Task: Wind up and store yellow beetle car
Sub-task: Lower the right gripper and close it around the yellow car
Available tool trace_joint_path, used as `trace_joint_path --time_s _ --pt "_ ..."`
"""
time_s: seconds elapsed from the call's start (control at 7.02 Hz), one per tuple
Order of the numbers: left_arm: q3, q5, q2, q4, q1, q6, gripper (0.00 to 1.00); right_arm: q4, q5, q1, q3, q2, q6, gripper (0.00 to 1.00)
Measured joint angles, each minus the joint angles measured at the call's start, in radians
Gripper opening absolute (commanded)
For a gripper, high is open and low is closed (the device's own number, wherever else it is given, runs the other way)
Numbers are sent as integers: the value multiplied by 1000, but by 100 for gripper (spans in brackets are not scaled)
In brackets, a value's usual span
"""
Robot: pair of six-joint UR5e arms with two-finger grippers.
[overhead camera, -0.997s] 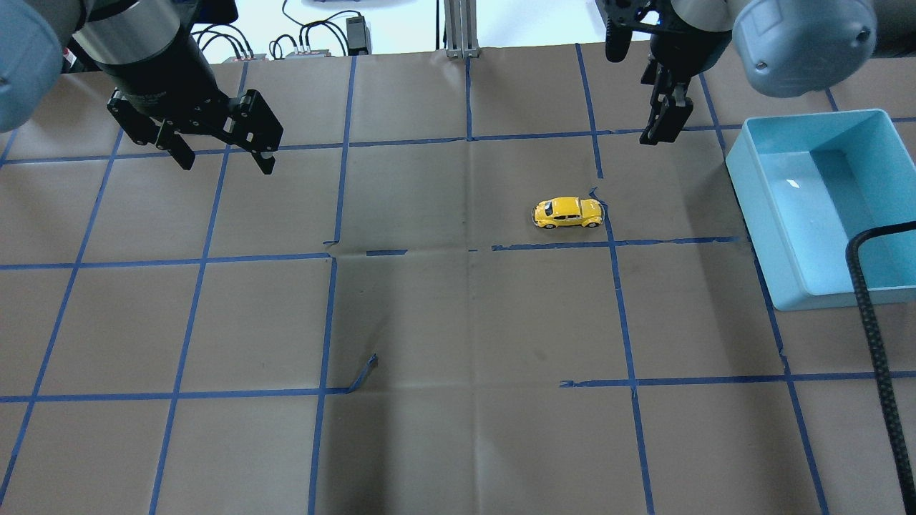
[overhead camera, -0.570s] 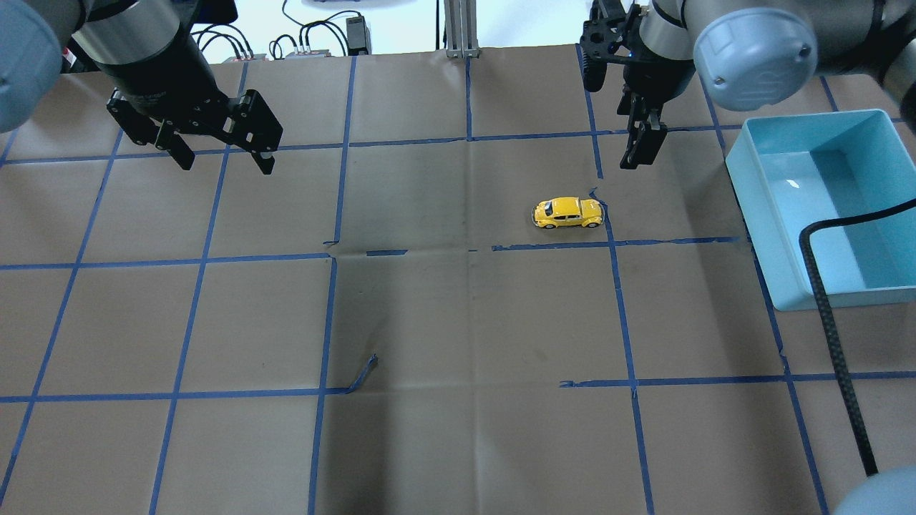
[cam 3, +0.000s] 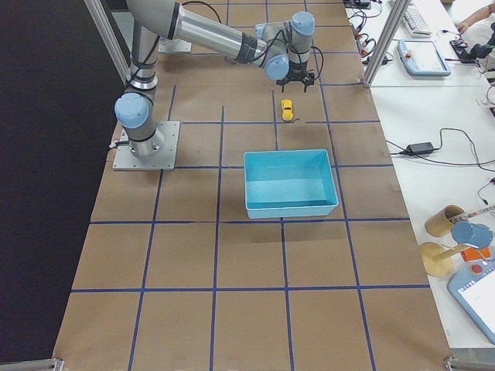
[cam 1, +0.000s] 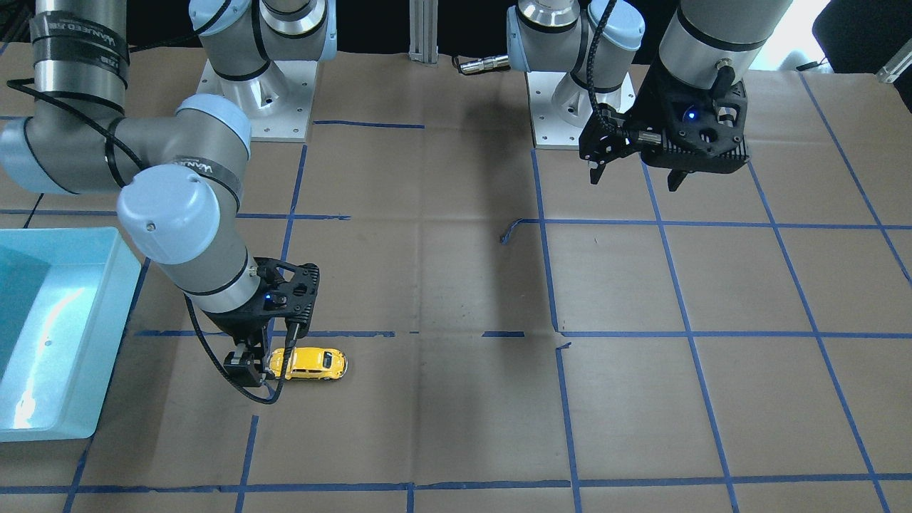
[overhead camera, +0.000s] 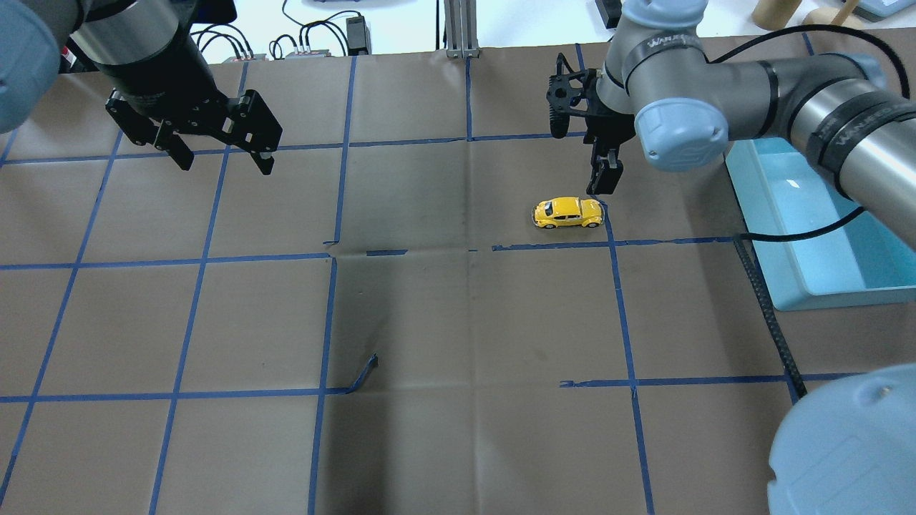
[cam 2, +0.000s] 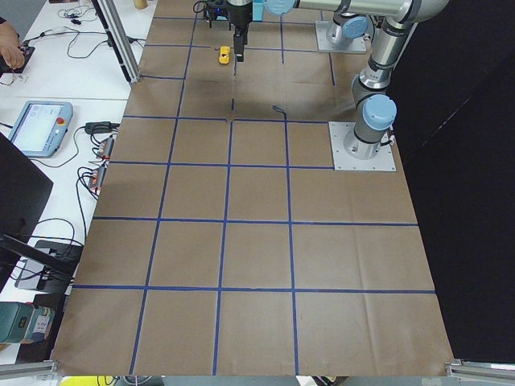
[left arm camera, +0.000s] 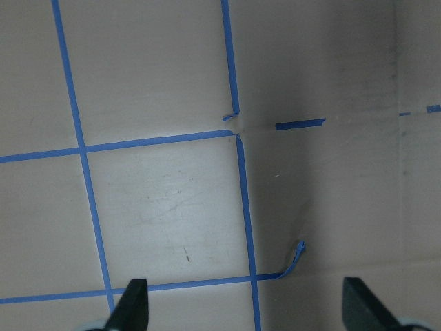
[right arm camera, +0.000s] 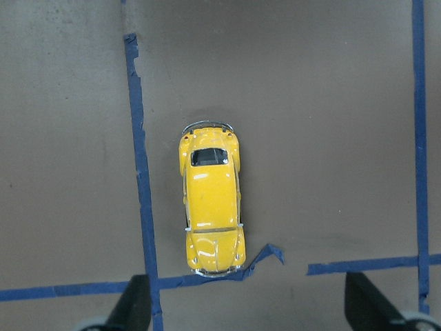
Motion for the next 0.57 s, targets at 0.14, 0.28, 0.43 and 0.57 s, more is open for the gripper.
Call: trace_joint_path --time_s 0.14,0.28,0.43,0.57 --pt "-1 0 1 0 0 0 100 -35 -5 14 14 29 -3 100" --pt "-1 0 1 -1 0 1 100 -83 -6 21 19 67 -5 100" --pt "-1 1 1 -1 0 1 100 -128 -7 25 22 98 -6 100" --pt "-1 1 1 -2 0 1 100 -148 -8 28 23 115 -6 100"
